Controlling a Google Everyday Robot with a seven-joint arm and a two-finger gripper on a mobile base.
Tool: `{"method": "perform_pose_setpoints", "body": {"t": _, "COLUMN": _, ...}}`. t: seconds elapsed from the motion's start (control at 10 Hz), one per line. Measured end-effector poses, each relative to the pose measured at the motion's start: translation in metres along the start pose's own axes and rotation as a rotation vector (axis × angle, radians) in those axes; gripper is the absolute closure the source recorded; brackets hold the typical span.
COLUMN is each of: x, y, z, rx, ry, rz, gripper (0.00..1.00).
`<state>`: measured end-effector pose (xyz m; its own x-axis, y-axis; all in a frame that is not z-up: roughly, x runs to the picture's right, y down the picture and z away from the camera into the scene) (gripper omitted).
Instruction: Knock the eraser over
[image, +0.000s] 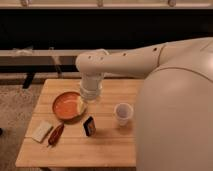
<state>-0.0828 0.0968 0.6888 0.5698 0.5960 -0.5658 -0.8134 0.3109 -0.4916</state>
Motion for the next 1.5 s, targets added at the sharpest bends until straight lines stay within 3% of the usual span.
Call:
{"method": "perform_pose_setpoints", "body": {"t": 0.2, "x": 0.006, "y": 0.004, "z": 0.012, "rx": 0.116, "ry": 0.076, "rz": -0.036, "gripper": 0.34}}
{"method": "perform_pose_setpoints", "body": {"t": 0.3, "x": 0.009, "y": 0.005, "z": 0.024, "rx": 0.144, "ry": 0.118, "rz": -0.049, "gripper": 0.34}}
{"method": "perform_pose_setpoints", "body": {"t": 0.5, "x": 0.014, "y": 0.014, "z": 0.040, "rx": 0.123, "ry": 0.193, "rz": -0.046, "gripper": 0.34}}
{"method": "perform_pose_setpoints", "body": {"t": 0.8, "x": 0.024, "y": 0.022, "z": 0.066, "rx": 0.089, "ry": 0.362, "rz": 0.020, "gripper": 0.34}}
{"method": "perform_pose_setpoints", "body": {"t": 1.3, "x": 0.038, "y": 0.030, "z": 0.074, "rx": 0.071, "ry": 0.457, "rz": 0.081, "gripper": 0.34}}
{"method": "perform_pose_setpoints", "body": {"t": 1.5, "x": 0.039, "y": 0.030, "z": 0.076, "rx": -0.008, "ry": 0.443, "rz": 0.113, "gripper": 0.34}}
